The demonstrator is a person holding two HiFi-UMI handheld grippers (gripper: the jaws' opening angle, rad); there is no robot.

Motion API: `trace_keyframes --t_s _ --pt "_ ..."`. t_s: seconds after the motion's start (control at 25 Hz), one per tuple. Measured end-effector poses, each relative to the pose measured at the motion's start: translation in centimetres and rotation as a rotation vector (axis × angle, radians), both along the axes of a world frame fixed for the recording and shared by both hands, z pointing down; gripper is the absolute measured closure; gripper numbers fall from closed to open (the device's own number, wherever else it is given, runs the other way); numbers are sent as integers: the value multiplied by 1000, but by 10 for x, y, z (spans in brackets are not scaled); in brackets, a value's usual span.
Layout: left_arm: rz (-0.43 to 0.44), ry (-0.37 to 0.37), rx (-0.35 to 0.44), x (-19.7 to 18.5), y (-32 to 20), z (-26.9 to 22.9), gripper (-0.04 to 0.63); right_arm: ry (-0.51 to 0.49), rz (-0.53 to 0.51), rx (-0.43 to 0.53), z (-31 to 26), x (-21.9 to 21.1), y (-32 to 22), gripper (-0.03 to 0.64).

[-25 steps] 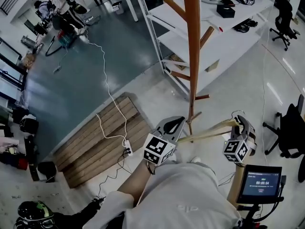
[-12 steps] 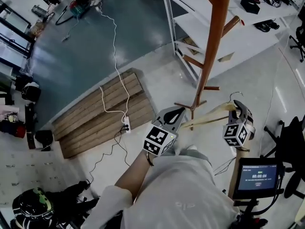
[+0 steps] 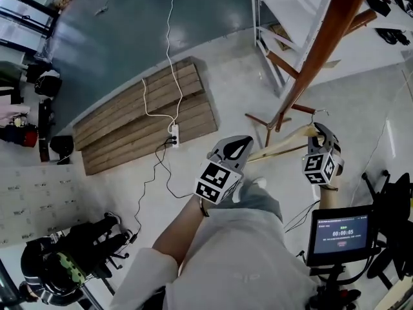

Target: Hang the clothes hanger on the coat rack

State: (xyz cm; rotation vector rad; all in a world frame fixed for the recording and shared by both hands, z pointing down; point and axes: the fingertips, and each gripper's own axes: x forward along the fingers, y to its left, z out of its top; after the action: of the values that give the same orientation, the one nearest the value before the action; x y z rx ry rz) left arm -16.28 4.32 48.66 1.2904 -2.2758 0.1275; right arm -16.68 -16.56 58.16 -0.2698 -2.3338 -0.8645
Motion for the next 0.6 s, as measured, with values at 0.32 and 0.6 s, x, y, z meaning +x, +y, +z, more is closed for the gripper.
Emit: trace_keyframes --t_s 0.32,0.6 --pt "-33 71 -66 -17 -6 77 588 59 -52 -78 91 -27 3 558" --pt "-30 89 -76 -13 -11 89 588 88 -62 -115 115 -27 3 558"
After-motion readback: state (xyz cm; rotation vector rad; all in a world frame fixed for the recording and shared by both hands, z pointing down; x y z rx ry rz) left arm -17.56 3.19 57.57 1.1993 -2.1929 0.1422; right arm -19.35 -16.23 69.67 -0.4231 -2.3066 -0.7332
